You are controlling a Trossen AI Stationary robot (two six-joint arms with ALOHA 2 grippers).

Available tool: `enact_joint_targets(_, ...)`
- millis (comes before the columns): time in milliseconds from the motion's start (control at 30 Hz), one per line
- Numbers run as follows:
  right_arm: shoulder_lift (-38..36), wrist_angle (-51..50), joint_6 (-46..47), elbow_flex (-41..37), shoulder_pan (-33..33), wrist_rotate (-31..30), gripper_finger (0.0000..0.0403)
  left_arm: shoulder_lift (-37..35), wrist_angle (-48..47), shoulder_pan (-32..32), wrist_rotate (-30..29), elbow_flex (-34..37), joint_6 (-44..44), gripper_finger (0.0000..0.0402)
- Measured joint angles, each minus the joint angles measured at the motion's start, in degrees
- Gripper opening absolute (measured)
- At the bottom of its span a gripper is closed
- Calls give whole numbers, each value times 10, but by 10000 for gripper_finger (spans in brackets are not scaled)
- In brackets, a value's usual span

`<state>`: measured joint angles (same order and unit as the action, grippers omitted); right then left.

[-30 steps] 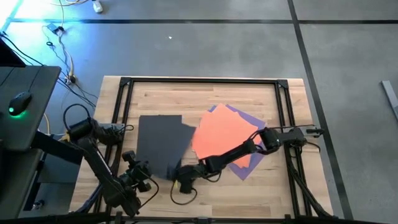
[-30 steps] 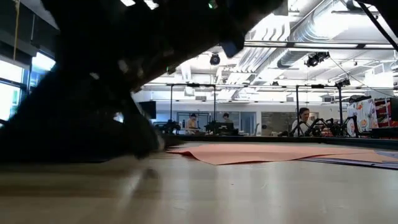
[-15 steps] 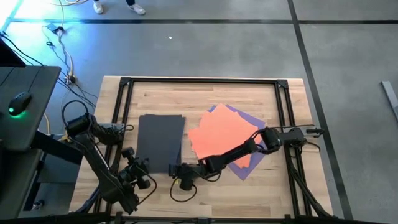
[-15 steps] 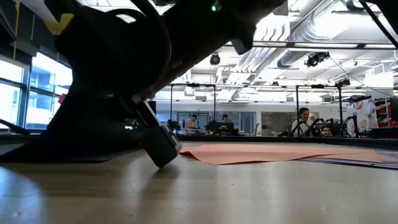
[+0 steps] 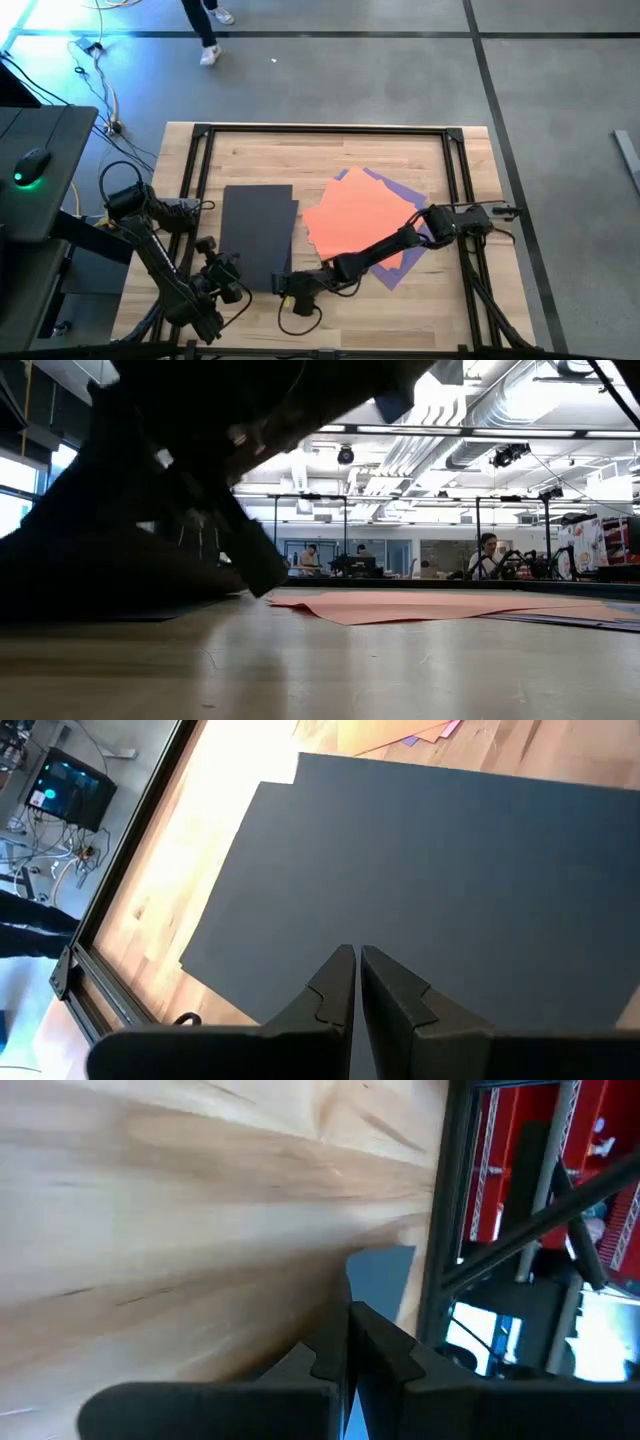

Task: Organize paper
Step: Stack the right black paper on top of the left black paper

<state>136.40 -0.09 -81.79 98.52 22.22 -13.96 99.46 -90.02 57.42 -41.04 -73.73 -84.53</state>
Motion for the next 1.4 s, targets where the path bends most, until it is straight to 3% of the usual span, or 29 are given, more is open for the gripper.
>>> enact_joint_targets(200, 0, -77, -125, 0, 5, -122, 0, 0, 0, 0, 0, 0, -2, 0)
enact_joint_targets(300, -7, -79, -163, 0, 6, -140, 0, 0, 0, 0, 0, 0, 0, 0)
enact_joint_targets(467, -32, -69, -160, 0, -7, -129, 0, 0, 0, 0, -2, 0, -3, 0)
enact_joint_targets(667, -26, -12, -171, 0, -21, -61, 0, 0, 0, 0, -8, 0, -3, 0)
enact_joint_targets(1200, -21, -8, -157, 0, -51, -28, 0, 0, 0, 0, -20, 0, -4, 0)
enact_joint_targets(1400, -21, -25, -105, 0, -45, -16, 0, 0, 0, 0, -20, 0, -4, 0)
